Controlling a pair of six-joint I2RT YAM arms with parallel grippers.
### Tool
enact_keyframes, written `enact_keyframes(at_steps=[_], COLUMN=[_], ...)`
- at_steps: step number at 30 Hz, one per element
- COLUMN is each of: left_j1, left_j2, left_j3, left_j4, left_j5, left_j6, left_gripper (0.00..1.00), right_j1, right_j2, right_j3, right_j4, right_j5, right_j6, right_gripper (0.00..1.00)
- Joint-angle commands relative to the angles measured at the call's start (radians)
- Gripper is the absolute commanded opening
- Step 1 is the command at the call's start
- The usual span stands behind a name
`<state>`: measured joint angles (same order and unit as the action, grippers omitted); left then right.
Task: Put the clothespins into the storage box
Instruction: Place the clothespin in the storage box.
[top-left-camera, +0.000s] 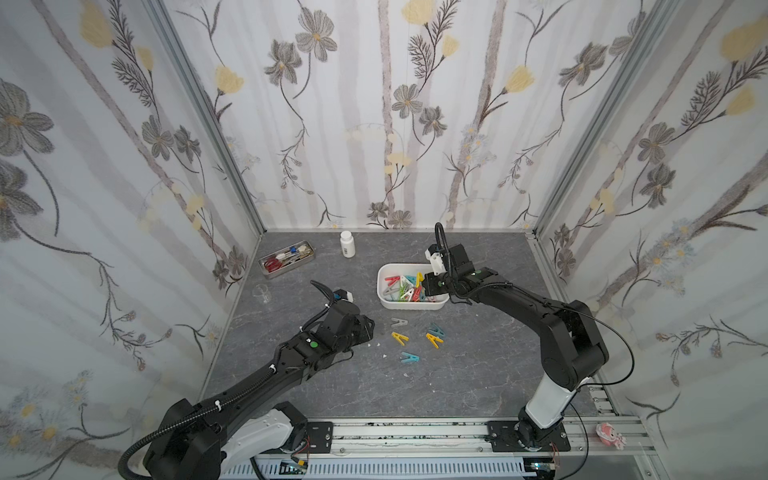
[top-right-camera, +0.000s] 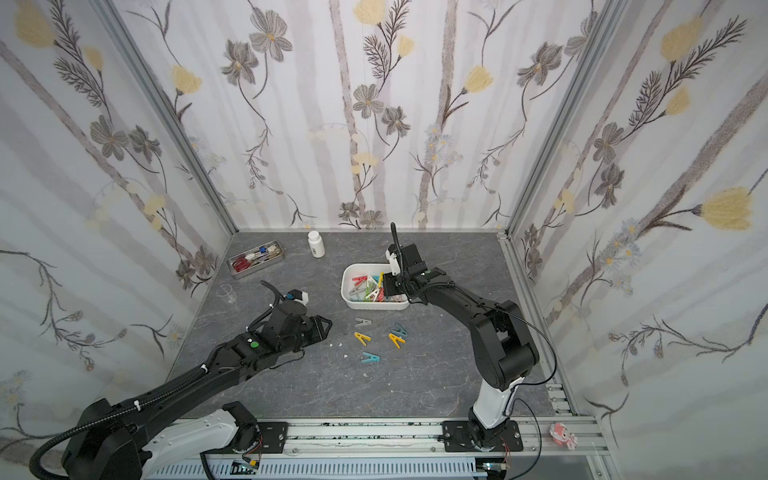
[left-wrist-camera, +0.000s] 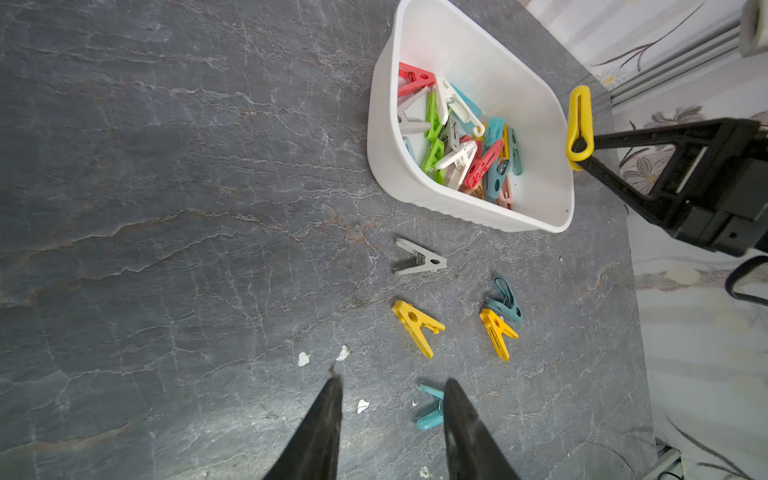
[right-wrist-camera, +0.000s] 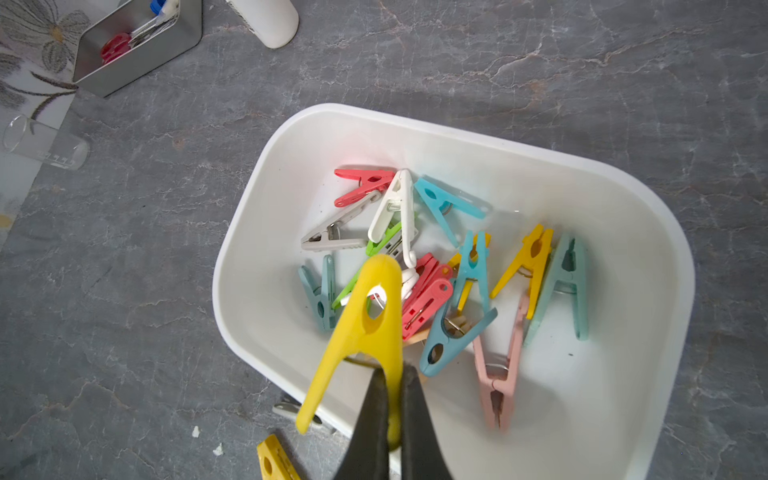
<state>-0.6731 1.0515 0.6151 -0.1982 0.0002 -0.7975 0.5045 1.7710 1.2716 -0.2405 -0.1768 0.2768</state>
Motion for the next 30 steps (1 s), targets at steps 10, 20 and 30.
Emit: enact_keyframes(at_steps=[10, 20, 30], left_j1=[-0.003, -0.026, -0.071], left_j2=[0.027, 0.063, 0.143], left_j3=[0.025, 0.031, 0.061], left_j4=[-0.018, -0.024, -0.034], left_j5=[0.000, 0.017, 0.024], left_j6=[-0.011, -0.022, -0.019], left_gripper=[0.41, 0.41, 0.41], right_j1=[-0.012, -0.013, -0.002], right_j2=[0.007, -0.032, -0.143], right_j3=[0.014, -0.019, -0.105], right_j4=[0.015, 0.022, 0.047], right_j5=[0.021, 0.012, -0.010], right_j6=[-0.035, -0.039, -0.018], right_gripper=[0.18, 0.19, 0.20])
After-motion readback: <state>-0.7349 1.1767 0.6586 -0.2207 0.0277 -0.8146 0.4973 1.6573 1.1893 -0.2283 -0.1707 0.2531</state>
